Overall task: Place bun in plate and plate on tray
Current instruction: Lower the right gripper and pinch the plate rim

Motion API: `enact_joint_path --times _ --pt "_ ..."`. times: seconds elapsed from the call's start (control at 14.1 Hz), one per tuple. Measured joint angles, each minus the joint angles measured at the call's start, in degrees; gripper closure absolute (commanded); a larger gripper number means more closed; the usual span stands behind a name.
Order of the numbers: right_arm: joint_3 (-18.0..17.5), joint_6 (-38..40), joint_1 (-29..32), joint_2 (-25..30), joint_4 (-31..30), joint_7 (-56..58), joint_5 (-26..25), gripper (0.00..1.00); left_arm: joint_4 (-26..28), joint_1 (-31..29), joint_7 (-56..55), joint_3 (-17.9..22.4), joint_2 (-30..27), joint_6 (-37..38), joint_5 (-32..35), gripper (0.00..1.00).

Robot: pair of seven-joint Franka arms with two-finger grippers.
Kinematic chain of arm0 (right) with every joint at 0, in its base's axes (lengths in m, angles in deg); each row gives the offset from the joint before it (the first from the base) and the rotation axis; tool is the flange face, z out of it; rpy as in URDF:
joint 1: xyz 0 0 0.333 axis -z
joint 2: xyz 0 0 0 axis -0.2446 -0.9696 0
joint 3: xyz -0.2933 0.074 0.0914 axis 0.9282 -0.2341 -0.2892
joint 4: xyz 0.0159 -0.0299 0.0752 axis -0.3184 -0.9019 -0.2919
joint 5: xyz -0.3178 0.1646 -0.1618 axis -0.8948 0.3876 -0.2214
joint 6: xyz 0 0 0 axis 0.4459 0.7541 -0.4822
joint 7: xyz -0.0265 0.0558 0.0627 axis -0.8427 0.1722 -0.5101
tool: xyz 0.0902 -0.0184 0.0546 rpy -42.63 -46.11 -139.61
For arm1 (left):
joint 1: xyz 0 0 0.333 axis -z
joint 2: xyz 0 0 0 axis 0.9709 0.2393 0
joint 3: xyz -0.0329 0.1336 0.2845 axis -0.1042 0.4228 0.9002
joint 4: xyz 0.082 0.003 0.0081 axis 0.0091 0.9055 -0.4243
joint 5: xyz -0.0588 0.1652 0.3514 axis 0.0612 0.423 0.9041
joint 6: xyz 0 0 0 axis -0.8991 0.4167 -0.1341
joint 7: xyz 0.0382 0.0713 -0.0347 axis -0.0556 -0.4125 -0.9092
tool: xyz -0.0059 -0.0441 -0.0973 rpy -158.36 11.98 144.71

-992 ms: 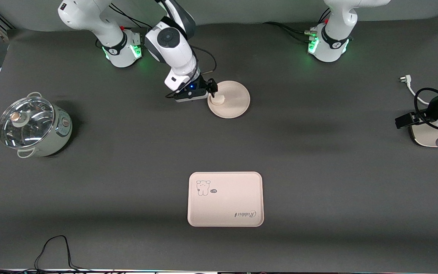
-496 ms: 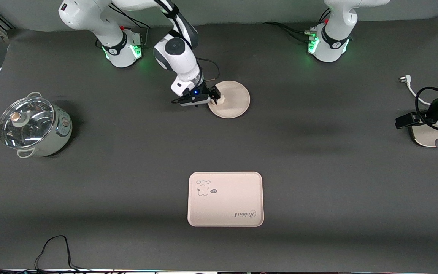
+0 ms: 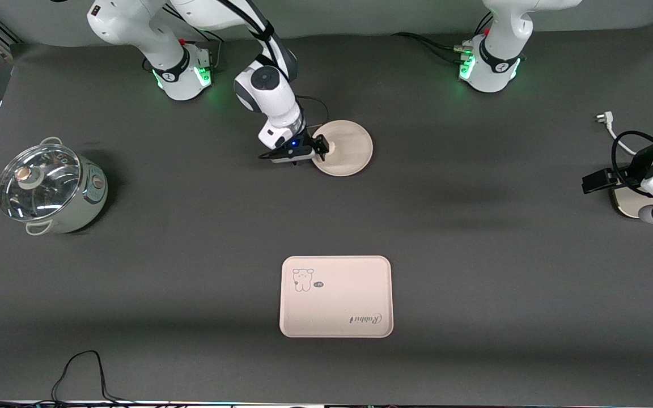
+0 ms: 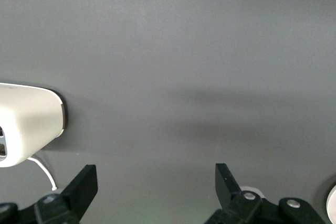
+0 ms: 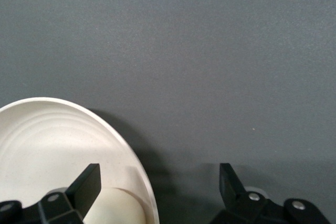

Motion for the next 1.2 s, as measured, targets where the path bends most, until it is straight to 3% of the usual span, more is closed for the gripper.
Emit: enact_joint_path --times 0.71,1.2 --pt "0.0 0.0 0.0 0.0 0.1 -0.1 0.0 0.75 0.0 -0.2 0.0 0.1 0.0 0.0 -0.8 0.00" --pt "-0.1 0.0 0.0 0.1 0.2 -0.1 0.0 0.97 0.0 -0.2 0.0 0.1 0.0 0.0 -0.9 0.00"
